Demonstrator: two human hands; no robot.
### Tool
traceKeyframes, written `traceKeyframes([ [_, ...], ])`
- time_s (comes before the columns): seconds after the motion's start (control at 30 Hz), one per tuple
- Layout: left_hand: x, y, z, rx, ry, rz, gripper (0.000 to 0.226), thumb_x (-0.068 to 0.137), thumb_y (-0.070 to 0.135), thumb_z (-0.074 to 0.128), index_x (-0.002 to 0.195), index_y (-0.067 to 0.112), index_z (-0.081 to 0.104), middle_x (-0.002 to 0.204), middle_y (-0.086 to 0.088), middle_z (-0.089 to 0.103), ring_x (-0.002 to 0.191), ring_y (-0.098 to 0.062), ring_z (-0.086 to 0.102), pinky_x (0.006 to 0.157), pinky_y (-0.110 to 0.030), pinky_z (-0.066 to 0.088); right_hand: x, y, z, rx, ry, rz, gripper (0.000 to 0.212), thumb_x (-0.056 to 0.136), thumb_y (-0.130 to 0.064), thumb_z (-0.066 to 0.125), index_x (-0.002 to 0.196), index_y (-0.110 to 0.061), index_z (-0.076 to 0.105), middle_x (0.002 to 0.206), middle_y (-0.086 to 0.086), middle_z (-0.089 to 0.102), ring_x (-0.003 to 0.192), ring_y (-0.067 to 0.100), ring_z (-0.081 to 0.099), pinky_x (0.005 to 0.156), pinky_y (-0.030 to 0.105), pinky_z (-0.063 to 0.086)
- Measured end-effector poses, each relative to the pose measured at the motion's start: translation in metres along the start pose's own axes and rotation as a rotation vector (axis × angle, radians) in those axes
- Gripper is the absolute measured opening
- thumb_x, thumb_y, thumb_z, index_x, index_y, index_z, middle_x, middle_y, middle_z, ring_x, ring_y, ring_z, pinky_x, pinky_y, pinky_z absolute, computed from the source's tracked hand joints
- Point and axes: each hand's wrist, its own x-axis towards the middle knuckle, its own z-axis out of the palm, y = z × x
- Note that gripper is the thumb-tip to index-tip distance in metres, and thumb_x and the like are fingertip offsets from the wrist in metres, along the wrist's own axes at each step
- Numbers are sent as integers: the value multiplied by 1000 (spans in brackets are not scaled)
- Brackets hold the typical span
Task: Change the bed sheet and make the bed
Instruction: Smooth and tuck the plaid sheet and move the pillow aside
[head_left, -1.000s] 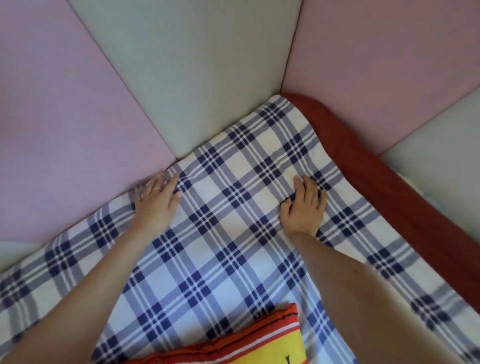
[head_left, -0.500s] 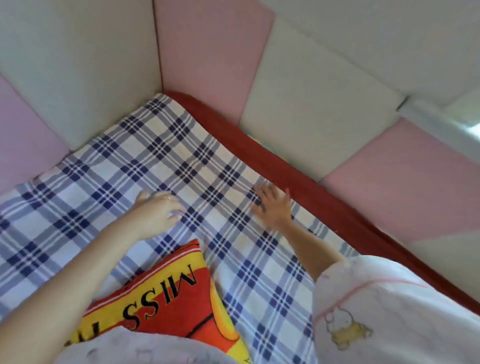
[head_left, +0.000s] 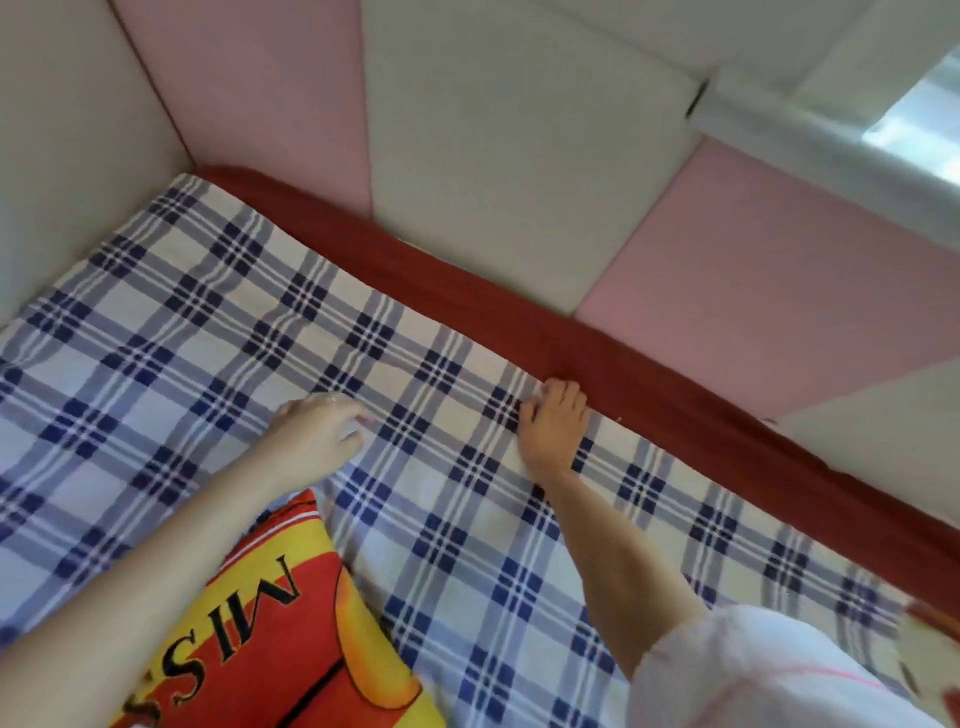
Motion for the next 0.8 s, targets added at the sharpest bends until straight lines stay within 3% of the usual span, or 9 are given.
traceKeyframes([
  [0.13,59,27,31,-58,147,55,35,90,12,56,124,12,58,134,-5,53,111,-22,56,96,-39,46,8,14,28,-26,93,-89,26,79,-22,41,96,-8,56,92,10,53,83,28,47,79,38,32],
  [0.3,141,65,39,11,361,84,73,82,7,65,146,13,31,156,-15,18,142,-35,20,114,-50,21,16,22,38,-8,82,-84,26,77,-23,42,95,-10,56,92,9,53,83,25,41,78,35,29],
  [0.37,170,71,37,140,449,157,83,75,7,70,146,13,28,154,-19,20,141,-37,19,113,-54,15,18,24,42,10,80,-84,26,77,-24,42,94,-10,55,92,10,52,83,24,38,78,36,29],
  [0.43,189,70,35,270,489,222,77,70,8,71,140,11,37,143,-18,37,135,-36,30,111,-55,16,20,25,45,14,74,-84,26,78,-24,41,94,-9,55,92,10,52,83,24,38,77,36,30],
  [0.53,205,61,33,370,532,330,54,70,3,67,121,13,55,113,-11,57,110,-30,45,99,-47,26,21,26,47,-2,87,-82,27,79,-24,40,95,-9,55,92,11,52,82,24,38,76,37,30],
  [0.67,208,59,23,357,573,526,26,66,-3,63,90,7,64,94,-12,61,90,-27,45,76,-39,36,21,25,47,-45,80,-74,26,79,-25,39,96,-10,52,92,12,52,81,26,40,76,38,28],
  [0.8,207,58,14,357,466,661,19,64,-3,63,81,5,62,92,-12,62,82,-28,53,53,-35,46,20,24,46,-67,64,-64,25,80,-25,38,95,-9,50,92,13,51,81,27,42,77,37,28],
])
